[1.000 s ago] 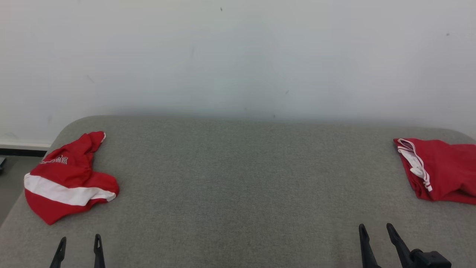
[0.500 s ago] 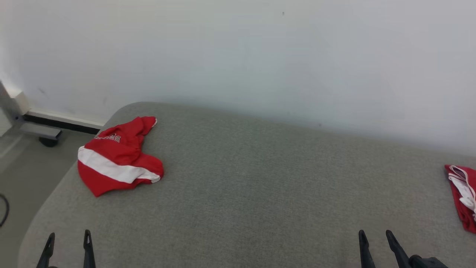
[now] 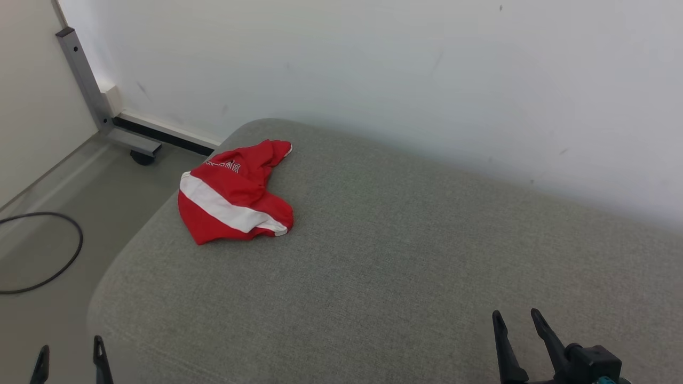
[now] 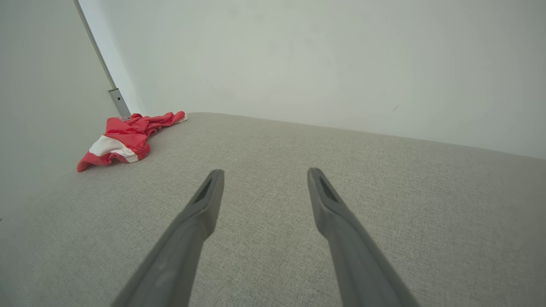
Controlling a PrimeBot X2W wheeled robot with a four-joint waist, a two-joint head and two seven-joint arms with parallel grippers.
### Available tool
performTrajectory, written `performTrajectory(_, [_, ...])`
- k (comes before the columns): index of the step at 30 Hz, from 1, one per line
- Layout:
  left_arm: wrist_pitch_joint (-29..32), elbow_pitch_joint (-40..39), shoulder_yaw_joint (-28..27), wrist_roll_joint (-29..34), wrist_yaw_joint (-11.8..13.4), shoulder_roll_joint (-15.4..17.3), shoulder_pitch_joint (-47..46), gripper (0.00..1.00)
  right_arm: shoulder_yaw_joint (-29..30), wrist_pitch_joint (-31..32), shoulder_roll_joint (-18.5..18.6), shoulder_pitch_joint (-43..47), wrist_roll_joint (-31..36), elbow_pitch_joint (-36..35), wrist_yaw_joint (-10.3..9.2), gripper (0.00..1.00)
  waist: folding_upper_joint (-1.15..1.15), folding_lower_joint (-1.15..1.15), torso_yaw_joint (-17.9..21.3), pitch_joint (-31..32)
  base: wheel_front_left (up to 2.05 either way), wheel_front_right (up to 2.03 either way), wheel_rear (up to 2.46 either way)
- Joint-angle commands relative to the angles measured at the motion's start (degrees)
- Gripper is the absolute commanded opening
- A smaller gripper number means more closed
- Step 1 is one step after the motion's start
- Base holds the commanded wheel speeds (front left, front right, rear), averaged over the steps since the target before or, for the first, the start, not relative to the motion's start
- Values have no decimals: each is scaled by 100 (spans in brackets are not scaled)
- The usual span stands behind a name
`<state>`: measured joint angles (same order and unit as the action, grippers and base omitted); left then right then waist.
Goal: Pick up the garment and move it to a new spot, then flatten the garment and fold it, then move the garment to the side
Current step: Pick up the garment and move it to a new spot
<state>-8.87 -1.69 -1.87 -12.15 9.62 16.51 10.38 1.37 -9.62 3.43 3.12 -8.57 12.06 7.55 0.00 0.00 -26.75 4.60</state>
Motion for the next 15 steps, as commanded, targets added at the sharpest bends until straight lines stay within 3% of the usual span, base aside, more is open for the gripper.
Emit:
performTrajectory(1, [-40, -37, -18, -8, 20, -29, 67, 100, -31, -15, 50, -75, -17, 24, -14, 100, 0, 0, -129, -137, 0, 0, 0])
performTrajectory(15, [-183, 17, -107, -254, 114, -159, -52, 100, -107, -95, 164, -135, -93, 203, -14, 100, 0, 0, -128, -150, 0, 0, 0])
